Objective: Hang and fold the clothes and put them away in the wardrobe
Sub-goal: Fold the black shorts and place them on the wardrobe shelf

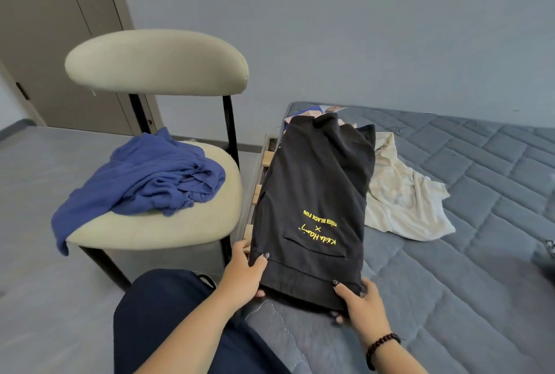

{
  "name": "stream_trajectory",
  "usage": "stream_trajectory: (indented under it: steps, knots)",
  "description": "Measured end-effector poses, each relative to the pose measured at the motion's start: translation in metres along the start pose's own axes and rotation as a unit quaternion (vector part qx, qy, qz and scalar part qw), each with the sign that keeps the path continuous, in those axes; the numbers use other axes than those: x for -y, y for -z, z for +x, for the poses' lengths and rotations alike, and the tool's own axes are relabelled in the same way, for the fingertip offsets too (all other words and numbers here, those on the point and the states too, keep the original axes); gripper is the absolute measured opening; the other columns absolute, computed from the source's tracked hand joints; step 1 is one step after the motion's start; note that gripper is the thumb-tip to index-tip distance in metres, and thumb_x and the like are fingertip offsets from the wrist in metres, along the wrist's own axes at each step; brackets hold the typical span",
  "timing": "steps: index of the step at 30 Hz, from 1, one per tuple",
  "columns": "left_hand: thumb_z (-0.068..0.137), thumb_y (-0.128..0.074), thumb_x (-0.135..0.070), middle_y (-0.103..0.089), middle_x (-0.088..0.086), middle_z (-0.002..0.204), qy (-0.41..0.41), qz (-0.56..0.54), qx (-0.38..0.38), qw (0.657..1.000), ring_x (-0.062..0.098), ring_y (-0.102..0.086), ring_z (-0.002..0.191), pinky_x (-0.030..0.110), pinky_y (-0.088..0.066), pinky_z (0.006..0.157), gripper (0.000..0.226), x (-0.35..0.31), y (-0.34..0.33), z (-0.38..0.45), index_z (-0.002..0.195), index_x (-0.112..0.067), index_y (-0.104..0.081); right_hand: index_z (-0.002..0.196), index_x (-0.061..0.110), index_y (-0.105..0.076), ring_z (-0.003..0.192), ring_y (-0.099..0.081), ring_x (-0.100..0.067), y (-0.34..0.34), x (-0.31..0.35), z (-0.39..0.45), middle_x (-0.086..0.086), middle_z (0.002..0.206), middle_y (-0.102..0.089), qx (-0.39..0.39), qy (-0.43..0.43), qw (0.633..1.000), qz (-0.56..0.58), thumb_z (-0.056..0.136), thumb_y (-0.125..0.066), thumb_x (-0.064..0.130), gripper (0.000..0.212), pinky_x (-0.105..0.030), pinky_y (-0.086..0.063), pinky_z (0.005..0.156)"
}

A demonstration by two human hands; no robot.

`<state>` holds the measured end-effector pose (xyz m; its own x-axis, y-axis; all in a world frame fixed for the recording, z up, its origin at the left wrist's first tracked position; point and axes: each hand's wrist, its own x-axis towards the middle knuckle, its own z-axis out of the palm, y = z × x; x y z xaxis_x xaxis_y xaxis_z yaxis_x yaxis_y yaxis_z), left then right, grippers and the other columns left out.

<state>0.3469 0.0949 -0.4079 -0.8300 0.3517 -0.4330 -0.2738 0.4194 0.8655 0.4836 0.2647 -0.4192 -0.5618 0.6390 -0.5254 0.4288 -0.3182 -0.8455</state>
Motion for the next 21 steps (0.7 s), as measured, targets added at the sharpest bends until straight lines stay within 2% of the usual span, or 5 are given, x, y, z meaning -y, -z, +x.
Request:
stream_trajectory:
  steps: [3, 7, 9, 15, 21]
  knots:
    - [0.098, -0.049, -0.029, -0.034, -0.004, 0.151, -0.079, 0.021, 0.044, 0.996, 0.015, -0.057, 0.107, 0.024, -0.056, 0.056, 0.065, -0.011, 0.003, -0.023, 0.148, -0.049, -0.014, 0.137, 0.036, -0.033, 0.043, -0.051, -0.022, 0.013, 0.013, -0.018, -0.013, 0.098, -0.065, 0.021, 0.066, 0.998, 0.008, 0.088, -0.063, 0.005, 0.066, -0.027, -0.045, 0.04]
    - [0.097, -0.052, -0.025, -0.066, 0.005, 0.108, -0.14, 0.054, 0.078, 0.986, 0.02, -0.062, 0.085, 0.021, -0.049, 0.06, 0.033, -0.029, 0.013, -0.047, 0.113, -0.052, -0.064, 0.13, 0.031, -0.053, 0.042, -0.047, -0.024, 0.038, 0.044, -0.047, -0.005, 0.094, -0.07, 0.094, 0.131, 0.987, 0.021, 0.091, -0.054, -0.005, 0.053, -0.026, -0.045, 0.037]
    - [0.093, -0.058, -0.027, -0.057, -0.007, 0.075, -0.149, 0.088, 0.103, 0.98, 0.01, -0.049, 0.071, 0.02, -0.038, 0.068, 0.022, -0.039, 0.02, -0.057, 0.093, -0.044, -0.072, 0.126, 0.03, -0.058, 0.043, -0.049, -0.023, 0.054, 0.061, -0.06, 0.0, 0.079, -0.069, 0.13, 0.144, 0.981, 0.005, 0.09, -0.054, -0.005, 0.05, -0.026, -0.047, 0.038]
    - [0.078, -0.066, -0.038, -0.061, 0.006, 0.075, -0.111, -0.055, 0.2, 0.972, 0.016, -0.058, 0.069, 0.026, -0.048, 0.059, 0.026, -0.079, 0.034, -0.091, 0.084, -0.014, -0.074, 0.113, 0.028, -0.07, 0.045, -0.051, -0.028, 0.096, 0.105, -0.098, -0.019, 0.089, -0.062, 0.229, 0.102, 0.968, 0.022, 0.083, -0.055, 0.001, 0.043, -0.024, -0.046, 0.039]
    - [0.098, -0.047, -0.027, -0.069, 0.012, 0.076, -0.076, -0.173, 0.152, 0.97, 0.02, -0.065, 0.057, 0.024, -0.049, 0.048, 0.032, -0.116, 0.03, -0.078, 0.087, -0.009, -0.071, 0.1, 0.004, -0.068, 0.043, -0.062, -0.024, 0.084, 0.139, -0.075, -0.017, 0.076, -0.07, 0.189, 0.026, 0.968, 0.161, 0.091, -0.051, 0.016, 0.023, -0.022, -0.05, 0.035]
